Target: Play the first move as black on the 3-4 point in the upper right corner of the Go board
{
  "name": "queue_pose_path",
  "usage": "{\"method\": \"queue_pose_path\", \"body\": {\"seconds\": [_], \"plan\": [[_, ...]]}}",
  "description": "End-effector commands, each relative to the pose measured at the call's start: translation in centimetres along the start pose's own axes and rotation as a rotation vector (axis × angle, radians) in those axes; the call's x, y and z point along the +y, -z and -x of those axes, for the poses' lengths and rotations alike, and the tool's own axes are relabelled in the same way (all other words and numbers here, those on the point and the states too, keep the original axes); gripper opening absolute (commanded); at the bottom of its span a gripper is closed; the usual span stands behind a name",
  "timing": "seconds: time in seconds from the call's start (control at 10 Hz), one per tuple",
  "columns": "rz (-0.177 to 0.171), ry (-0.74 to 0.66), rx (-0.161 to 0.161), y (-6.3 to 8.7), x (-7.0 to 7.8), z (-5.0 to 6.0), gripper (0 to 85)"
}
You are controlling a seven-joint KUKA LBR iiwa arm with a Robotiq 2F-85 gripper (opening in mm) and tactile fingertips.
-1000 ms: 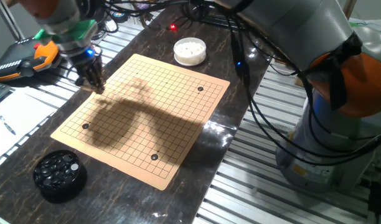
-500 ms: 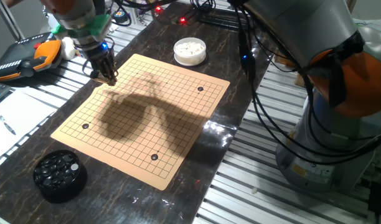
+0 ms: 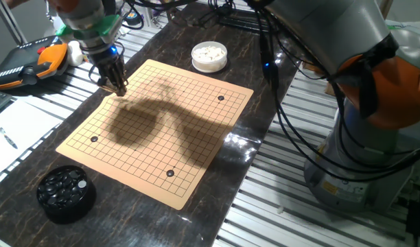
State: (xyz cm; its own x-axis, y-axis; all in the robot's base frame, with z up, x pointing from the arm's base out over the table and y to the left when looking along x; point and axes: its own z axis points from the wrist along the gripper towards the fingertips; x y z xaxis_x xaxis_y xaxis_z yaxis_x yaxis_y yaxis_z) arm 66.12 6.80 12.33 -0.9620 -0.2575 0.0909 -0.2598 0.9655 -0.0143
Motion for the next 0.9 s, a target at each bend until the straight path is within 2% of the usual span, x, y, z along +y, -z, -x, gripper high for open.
{"method": "queue_pose_path", "body": {"seconds": [0.0,0.1,0.3,0.8], "plan": [[0.008,0.007,-0.001,0.00,0.06,0.02,0.7],[0.030,0.011,-0.002,0.00,0.06,0.02,0.7],[0.040,0.008,0.033,0.00,0.06,0.02,0.7],[0.036,-0.035,0.021,0.00,0.06,0.02,1.0]]}}
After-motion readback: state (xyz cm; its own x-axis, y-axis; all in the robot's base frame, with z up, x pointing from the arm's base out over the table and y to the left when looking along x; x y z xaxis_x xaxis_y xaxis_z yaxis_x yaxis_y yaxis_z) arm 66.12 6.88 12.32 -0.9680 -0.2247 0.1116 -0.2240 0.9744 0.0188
